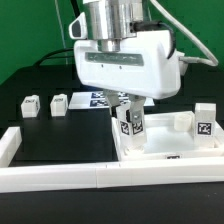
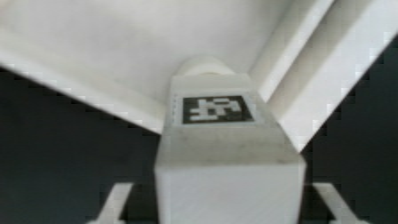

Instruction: Assemble square table

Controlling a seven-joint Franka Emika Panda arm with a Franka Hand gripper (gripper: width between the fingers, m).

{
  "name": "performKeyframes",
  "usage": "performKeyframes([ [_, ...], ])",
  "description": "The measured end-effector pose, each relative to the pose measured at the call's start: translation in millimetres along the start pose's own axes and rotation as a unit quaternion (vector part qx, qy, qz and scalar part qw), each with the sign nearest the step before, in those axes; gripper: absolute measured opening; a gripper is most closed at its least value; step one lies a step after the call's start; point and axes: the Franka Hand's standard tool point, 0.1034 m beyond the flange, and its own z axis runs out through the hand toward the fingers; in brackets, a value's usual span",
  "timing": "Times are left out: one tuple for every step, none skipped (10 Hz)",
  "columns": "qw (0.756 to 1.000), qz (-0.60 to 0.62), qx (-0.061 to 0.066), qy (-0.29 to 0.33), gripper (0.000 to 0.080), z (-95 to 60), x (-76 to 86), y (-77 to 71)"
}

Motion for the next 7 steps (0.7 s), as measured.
performKeyframes([
  [0.998,0.058,0.007,-0.007,0.029,0.5,2.0,-1.3],
  [0.995,0.099,0.009,-0.012,0.0291,0.7,2.3,-0.7],
  [0.992,0.123,0.009,-0.013,0.0291,0.9,2.2,-0.4],
  [0.987,0.16,0.007,-0.012,0.0291,0.9,2.0,0.3],
  [0.99,0.143,0.008,-0.012,0.0291,0.7,2.0,0.2],
  [0.993,0.114,0.012,-0.006,0.0291,1.1,0.0,-2.1],
  [0.999,0.041,0.022,0.017,0.0463,2.7,-12.1,-9.8],
])
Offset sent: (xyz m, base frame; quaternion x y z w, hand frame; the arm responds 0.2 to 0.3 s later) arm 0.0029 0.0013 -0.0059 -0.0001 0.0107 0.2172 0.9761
